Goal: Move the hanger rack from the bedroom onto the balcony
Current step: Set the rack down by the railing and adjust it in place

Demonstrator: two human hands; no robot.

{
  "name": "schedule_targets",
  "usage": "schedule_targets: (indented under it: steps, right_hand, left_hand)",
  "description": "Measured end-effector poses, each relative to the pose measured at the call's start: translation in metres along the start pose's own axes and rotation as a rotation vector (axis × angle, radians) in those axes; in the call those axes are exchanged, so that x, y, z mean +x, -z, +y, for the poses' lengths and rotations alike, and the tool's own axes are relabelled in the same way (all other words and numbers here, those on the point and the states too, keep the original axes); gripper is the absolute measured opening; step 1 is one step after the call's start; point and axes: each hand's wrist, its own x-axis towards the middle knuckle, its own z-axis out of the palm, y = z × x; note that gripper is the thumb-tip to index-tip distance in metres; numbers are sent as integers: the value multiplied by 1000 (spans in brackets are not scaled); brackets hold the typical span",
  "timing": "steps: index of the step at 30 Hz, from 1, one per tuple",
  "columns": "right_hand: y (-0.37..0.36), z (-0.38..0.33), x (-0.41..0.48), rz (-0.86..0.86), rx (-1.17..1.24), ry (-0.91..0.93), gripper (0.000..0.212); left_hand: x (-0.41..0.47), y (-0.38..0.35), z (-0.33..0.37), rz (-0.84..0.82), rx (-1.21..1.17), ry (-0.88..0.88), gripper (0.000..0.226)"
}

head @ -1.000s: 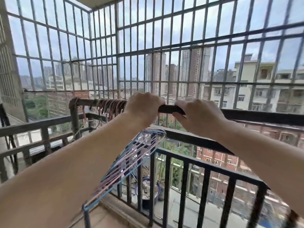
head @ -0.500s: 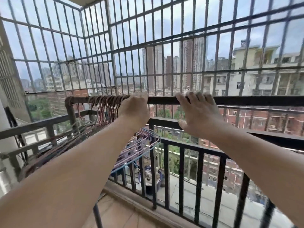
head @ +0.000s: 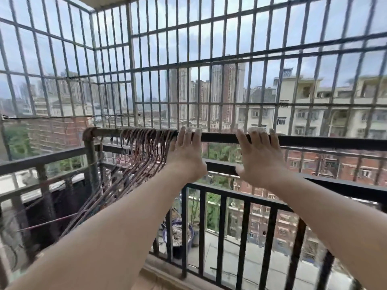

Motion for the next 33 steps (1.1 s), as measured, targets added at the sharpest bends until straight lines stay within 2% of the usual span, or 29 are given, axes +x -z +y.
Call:
schedule_targets:
  steps: [2,4,7,9,12,16,25,28,33]
  right_hand:
    - [4,-6,-5,-2,45,-19,98]
    - [10,-13,-15,-1,86,-16,94]
    - [16,-18,-32,3,57,126,83]
    - [21,-12,-43,16,29,149,77]
    - [32,5,-58,11,67,33,71]
    - [45,46,-96,-52,8,-80,68]
    - [74,147,-234,-122,-22,-455,70]
    - [90,175,-275,-116,-14,-572,62]
    - [107,213,-333,-95,-8,-719,55]
  left_hand:
    - [-6,1,0,53,-123,-35,89]
    - [-13,2,4,179,-252,-115,78]
    - [-27,4,14,281,-313,-267,59]
    - [-35,2,22,264,-325,-346,55]
    - [-41,-5,36,240,-342,-403,55]
    - [-49,-20,72,118,-359,-490,57]
    - [-105,-65,229,-72,-504,-763,54]
    - [-133,-77,285,-137,-512,-839,54]
    - [-177,-87,359,-218,-607,-877,57]
